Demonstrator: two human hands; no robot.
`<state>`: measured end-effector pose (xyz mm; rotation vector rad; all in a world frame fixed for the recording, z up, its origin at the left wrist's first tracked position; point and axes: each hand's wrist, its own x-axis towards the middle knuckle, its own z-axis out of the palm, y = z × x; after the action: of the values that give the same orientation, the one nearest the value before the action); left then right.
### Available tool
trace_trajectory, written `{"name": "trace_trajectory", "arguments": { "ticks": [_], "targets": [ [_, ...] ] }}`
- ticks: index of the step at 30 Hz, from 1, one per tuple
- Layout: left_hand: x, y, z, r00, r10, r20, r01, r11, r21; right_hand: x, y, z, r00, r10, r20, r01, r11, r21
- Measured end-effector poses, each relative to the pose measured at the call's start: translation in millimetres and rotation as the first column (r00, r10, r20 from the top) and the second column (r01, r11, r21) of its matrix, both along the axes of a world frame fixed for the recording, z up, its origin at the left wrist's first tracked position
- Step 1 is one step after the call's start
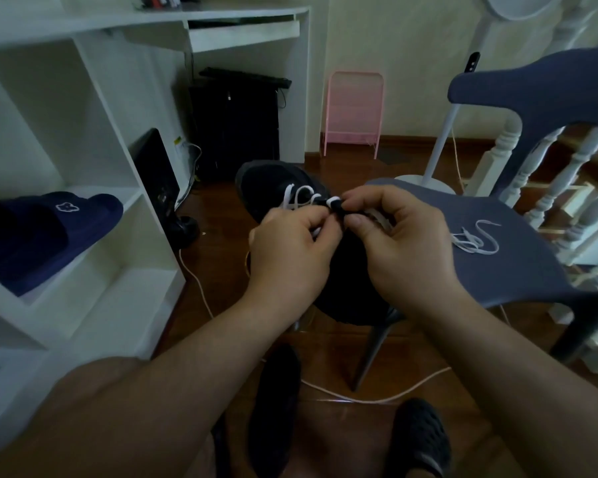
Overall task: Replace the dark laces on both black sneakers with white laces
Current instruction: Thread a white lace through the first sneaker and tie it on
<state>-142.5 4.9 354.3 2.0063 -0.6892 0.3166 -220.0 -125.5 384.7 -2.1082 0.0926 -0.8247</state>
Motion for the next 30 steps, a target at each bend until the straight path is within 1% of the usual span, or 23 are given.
{"name": "trace_trajectory", "arguments": {
  "ticks": [1, 2, 3, 6, 7, 8, 9, 11, 12, 15, 16, 19, 21, 25, 27, 29, 30],
  "targets": [
    [-1, 0, 1, 0.995, -0.049, -0.087, 0.04, 0.994, -0.106, 1, 1, 2, 1.0, 0.0, 0.011, 0.0, 1.0, 0.005],
    [-3, 1, 4, 0.988, -0.087, -0.125, 0.065, 0.984, -0.168, 1, 1, 4, 1.0, -0.007, 0.023, 0.006, 1.0, 0.01],
    [-3, 3, 7, 0.989, -0.103, -0.109, 0.083, 0.981, -0.176, 2, 1, 5, 0.999, -0.015, 0.032, 0.015, 1.0, 0.011],
    [-2, 7, 10, 0.998, -0.063, 0.008, 0.063, 0.997, -0.045, 2, -3, 4, 1.0, -0.025, 0.014, 0.025, 1.0, -0.002],
    [-1, 7, 10, 0.999, -0.049, 0.024, 0.049, 0.999, 0.005, 2, -5, 2, 1.0, -0.021, -0.002, 0.021, 1.0, -0.004],
    [1, 8, 9, 0.999, -0.046, 0.007, 0.046, 0.999, 0.027, 2, -6, 0, 1.0, -0.016, -0.012, 0.016, 1.0, -0.003],
    [3, 8, 8, 0.998, -0.047, -0.038, 0.047, 0.999, 0.013, 2, -7, -1, 1.0, -0.01, -0.012, 0.01, 1.0, -0.002],
    [6, 7, 8, 0.987, -0.081, -0.139, 0.072, 0.995, -0.071, 2, -11, -4, 1.0, -0.01, 0.012, 0.01, 1.0, -0.018],
    [6, 7, 8, 0.983, -0.103, -0.15, 0.091, 0.992, -0.085, 2, -12, -5, 0.999, -0.021, 0.024, 0.022, 0.999, -0.043],
    [9, 6, 5, 0.984, -0.157, -0.085, 0.157, 0.988, -0.002, 3, -15, -7, 0.998, -0.058, 0.032, 0.062, 0.988, -0.141],
    [9, 4, 3, 0.982, -0.169, -0.084, 0.171, 0.985, 0.009, 4, -14, -8, 0.998, -0.058, 0.027, 0.061, 0.984, -0.166],
    [13, 2, -5, 0.974, -0.15, -0.168, 0.149, 0.989, -0.021, 8, -10, -10, 0.999, -0.043, 0.007, 0.044, 0.979, -0.199],
    [12, 2, -7, 0.969, -0.153, -0.195, 0.147, 0.988, -0.046, 11, -8, -10, 0.999, -0.046, 0.013, 0.047, 0.979, -0.199],
    [12, 2, -3, 0.963, -0.213, -0.167, 0.203, 0.976, -0.072, 13, -8, -12, 0.991, -0.114, 0.07, 0.125, 0.975, -0.182],
    [14, 3, -1, 0.963, -0.245, -0.113, 0.243, 0.97, -0.024, 12, -8, -12, 0.985, -0.146, 0.092, 0.159, 0.976, -0.152],
    [16, 7, 2, 0.981, -0.192, -0.001, 0.191, 0.98, 0.061, 12, -9, -9, 0.978, -0.184, 0.095, 0.192, 0.977, -0.088],
    [16, 10, 2, 0.988, -0.14, 0.06, 0.135, 0.988, 0.079, 12, -11, -8, 0.974, -0.209, 0.086, 0.211, 0.977, -0.015]
  ]
}}
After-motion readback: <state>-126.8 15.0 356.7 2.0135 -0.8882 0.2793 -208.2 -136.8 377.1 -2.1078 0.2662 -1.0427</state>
